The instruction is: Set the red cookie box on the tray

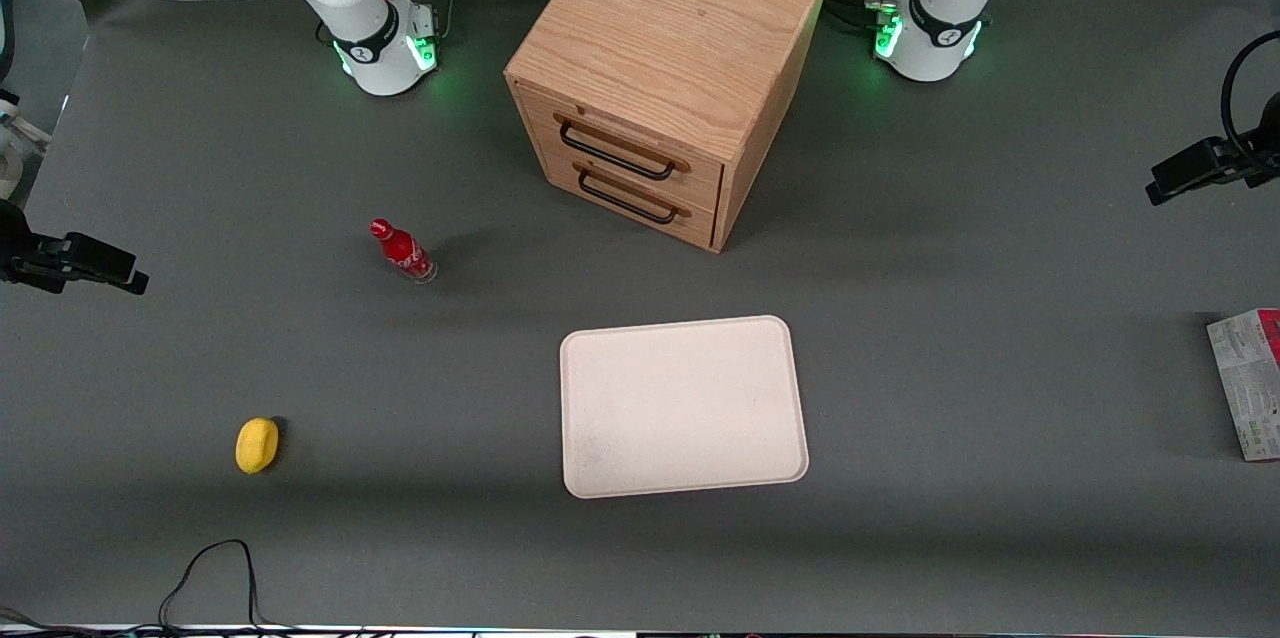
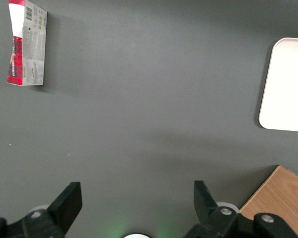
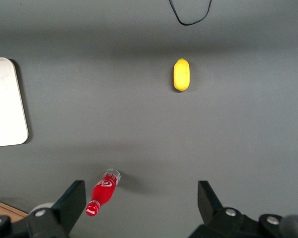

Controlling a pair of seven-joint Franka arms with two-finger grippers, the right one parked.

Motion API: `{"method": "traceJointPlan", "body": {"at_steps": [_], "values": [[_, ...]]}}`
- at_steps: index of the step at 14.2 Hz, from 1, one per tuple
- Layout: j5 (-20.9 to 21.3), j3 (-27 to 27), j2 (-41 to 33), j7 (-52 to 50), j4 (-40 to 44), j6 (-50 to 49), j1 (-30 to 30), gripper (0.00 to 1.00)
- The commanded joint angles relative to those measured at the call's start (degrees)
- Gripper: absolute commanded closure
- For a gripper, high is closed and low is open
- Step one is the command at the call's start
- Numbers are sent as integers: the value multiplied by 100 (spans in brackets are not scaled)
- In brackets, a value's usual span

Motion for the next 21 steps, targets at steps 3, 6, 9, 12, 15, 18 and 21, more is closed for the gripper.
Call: {"method": "traceJointPlan", "body": {"at_steps": [3, 6, 9, 12, 15, 18, 21], "values": [[-33, -83, -2, -36, 75, -112, 17, 0], [-59, -92, 7, 24, 93, -243, 60, 0], [-24, -92, 51, 78, 102, -385, 43, 0], [11, -48, 77, 191, 198, -420, 104, 0], [20, 127, 165, 718, 321, -437, 410, 0], [99, 136, 716, 1533, 899, -621, 1113, 0], [205, 128, 1682, 2755, 2093, -912, 1860, 0]]}}
